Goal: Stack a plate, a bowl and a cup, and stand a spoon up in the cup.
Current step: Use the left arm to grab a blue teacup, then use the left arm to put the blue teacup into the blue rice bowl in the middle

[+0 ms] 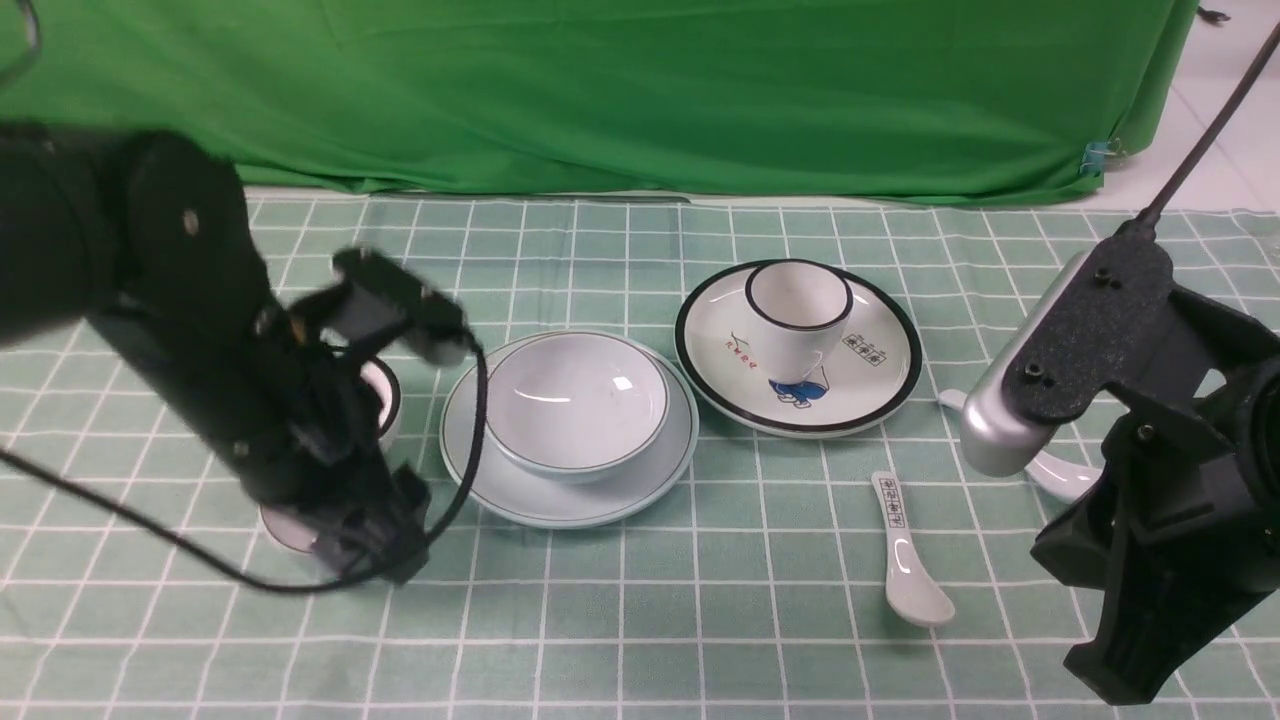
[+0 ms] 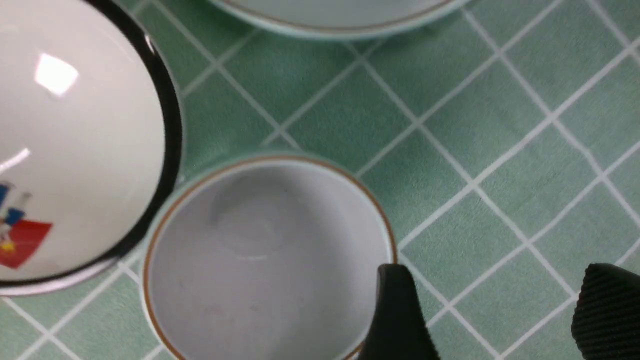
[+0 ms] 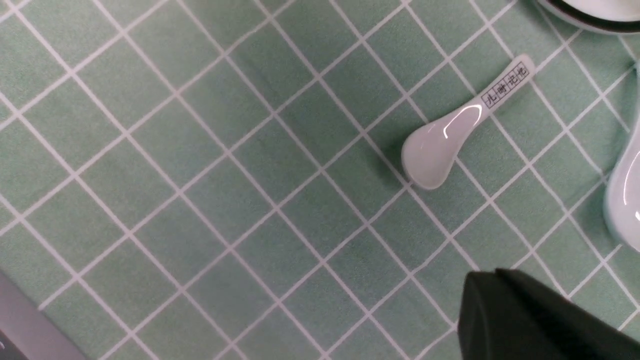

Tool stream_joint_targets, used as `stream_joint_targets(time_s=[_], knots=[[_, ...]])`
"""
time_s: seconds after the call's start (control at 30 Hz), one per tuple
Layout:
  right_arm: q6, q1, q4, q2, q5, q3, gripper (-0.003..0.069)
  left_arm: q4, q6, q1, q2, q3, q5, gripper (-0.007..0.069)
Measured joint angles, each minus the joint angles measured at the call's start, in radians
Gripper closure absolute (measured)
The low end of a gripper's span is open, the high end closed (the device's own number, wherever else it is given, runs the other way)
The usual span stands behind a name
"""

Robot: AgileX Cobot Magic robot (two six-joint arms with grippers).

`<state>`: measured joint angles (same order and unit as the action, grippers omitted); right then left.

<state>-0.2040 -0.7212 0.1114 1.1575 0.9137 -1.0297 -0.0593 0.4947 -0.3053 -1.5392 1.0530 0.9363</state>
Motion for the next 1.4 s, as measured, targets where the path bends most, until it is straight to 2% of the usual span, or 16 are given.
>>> stream_joint_targets(time_s=[0.27, 0.5, 0.6, 0.63, 0.67, 0.7, 0.77, 0.83, 0.93, 1.13, 1.27, 1.4], knots=[[-0.003, 0.000, 0.000, 0.000, -0.001, 0.000, 0.0638, 0.085, 0.000, 0.000, -0.005, -0.099, -0.177, 0.0181], [-0.003, 0.000, 0.000, 0.000, -0.001, 0.000, 0.0638, 0.175, -0.001, 0.000, -0.056, -0.103, -0.220, 0.0184], [-0.004, 0.000, 0.000, 0.000, -0.001, 0.000, 0.0635, 0.191, -0.001, 0.000, -0.066, -0.103, -0.232, 0.0211], [-0.004, 0.000, 0.000, 0.000, -0.001, 0.002, 0.0634, 0.187, -0.006, 0.000, -0.066, -0.103, -0.219, 0.0261], [-0.004, 0.000, 0.000, 0.000, -0.001, 0.003, 0.0634, 0.184, -0.008, 0.000, -0.066, -0.103, -0.217, 0.0279], [-0.004, 0.000, 0.000, 0.000, -0.002, 0.012, 0.0635, 0.164, -0.021, 0.000, -0.066, -0.100, -0.195, 0.0374], [-0.004, 0.000, 0.000, 0.000, -0.002, 0.022, 0.0635, 0.134, -0.028, 0.000, -0.066, -0.083, -0.152, 0.0489], [-0.005, 0.000, 0.000, 0.000, -0.001, 0.034, 0.0635, 0.098, -0.031, -0.005, -0.061, -0.053, -0.104, 0.0567], [-0.005, 0.000, 0.000, 0.000, 0.002, 0.040, 0.0635, 0.078, -0.051, -0.060, -0.049, 0.078, 0.024, 0.0594], [-0.001, 0.000, 0.000, 0.000, 0.008, 0.040, 0.0634, 0.111, -0.057, -0.169, -0.153, 0.428, 0.176, 0.0594], [0.001, 0.000, 0.000, 0.000, 0.012, 0.040, 0.0634, 0.114, -0.037, -0.189, -0.314, 0.618, 0.254, 0.0594], [0.000, 0.000, 0.000, 0.000, 0.015, 0.040, 0.0634, 0.119, -0.022, -0.192, -0.491, 0.795, 0.270, 0.0594]])
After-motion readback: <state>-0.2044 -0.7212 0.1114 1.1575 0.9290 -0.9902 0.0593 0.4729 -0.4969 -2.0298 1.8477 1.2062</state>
